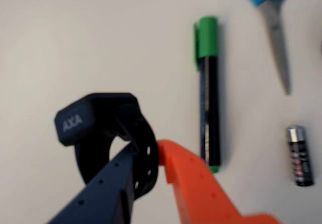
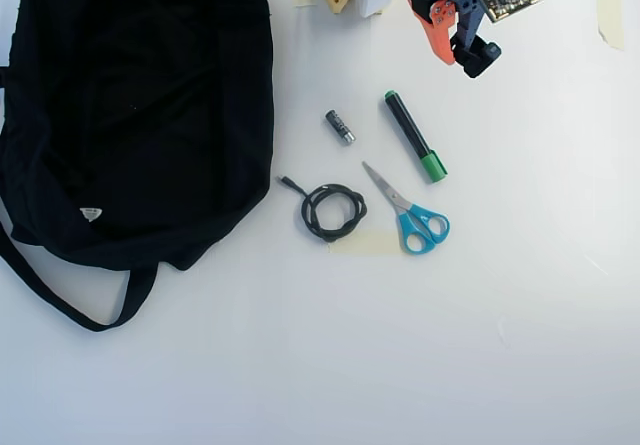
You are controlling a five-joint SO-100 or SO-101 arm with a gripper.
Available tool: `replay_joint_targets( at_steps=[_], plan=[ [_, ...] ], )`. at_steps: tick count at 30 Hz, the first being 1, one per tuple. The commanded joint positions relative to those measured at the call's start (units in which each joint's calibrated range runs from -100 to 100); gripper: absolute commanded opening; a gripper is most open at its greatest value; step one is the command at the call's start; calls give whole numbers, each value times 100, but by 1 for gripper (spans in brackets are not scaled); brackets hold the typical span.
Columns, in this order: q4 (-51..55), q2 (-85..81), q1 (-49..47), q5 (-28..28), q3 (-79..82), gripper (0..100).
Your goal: Put the bike light into the black bag
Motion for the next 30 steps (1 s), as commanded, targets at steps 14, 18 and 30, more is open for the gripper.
replay_joint_targets(
  at_steps=[14, 18, 30],
  plan=[
    [680, 2919, 1721, 402, -3589, 2],
    [663, 3267, 2290, 376, -3940, 2],
    [-26, 3450, 3644, 3, -4102, 2]
  ],
)
